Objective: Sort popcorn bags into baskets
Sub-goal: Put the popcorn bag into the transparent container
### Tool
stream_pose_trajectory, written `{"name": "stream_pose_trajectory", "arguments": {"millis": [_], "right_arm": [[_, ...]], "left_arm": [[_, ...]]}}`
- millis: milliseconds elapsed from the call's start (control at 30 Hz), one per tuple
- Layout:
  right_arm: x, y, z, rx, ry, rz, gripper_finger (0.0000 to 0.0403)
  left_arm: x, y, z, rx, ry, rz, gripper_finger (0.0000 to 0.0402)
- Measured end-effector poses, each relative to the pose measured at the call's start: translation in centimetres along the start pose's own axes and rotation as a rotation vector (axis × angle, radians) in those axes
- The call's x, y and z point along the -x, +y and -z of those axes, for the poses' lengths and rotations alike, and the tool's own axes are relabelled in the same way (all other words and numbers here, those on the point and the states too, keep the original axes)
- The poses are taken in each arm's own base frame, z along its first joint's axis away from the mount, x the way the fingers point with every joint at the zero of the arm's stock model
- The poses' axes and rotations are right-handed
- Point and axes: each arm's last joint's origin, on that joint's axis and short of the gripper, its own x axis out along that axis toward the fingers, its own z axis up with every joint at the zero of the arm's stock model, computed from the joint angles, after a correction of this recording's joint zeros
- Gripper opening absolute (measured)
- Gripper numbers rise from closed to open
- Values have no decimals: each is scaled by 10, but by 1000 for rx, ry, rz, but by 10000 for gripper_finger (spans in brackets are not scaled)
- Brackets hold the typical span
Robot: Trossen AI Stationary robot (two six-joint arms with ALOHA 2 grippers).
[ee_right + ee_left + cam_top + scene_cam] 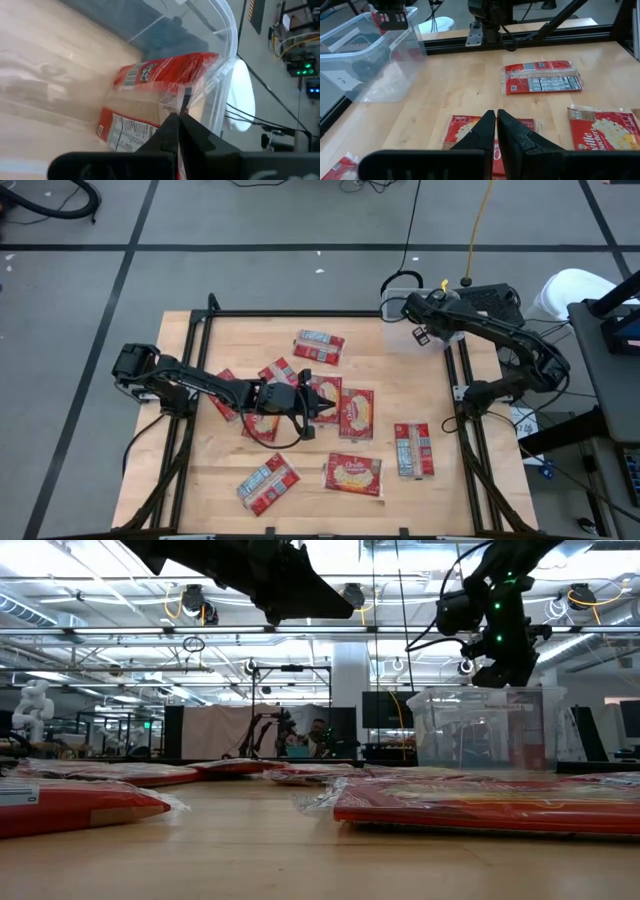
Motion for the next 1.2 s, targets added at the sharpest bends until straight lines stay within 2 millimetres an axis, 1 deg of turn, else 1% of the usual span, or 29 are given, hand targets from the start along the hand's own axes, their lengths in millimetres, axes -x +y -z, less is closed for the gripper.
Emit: {"name": "stream_pose_trajectory", "arguments": {"millis": [100,300,433,533,700,867,1000,1100,1200], "right_arm": [[-2,5,0,-6,-15,-24,0],[2,11,-7,-32,-77,-118,1],[4,18,-12,-61,-118,-206,14],[7,20,-17,-99,-170,-215,37],[14,26,-25,-144,-268,-240,94],[24,30,-26,-142,-332,-266,152],[34,29,-23,-122,-372,-284,187],[47,30,-17,-101,-411,-383,203],[66,35,-9,-71,-504,-519,211]], "left_arm": [[1,-2,0,-3,-1,6,26],[1,-3,0,-3,-1,8,26],[1,-3,0,-2,-1,7,26],[1,-3,0,1,0,9,26],[1,-3,1,3,8,9,26],[1,-3,1,10,8,9,26],[1,-3,1,14,8,9,26],[1,-3,1,14,9,9,26],[1,-3,1,17,9,9,26]]}}
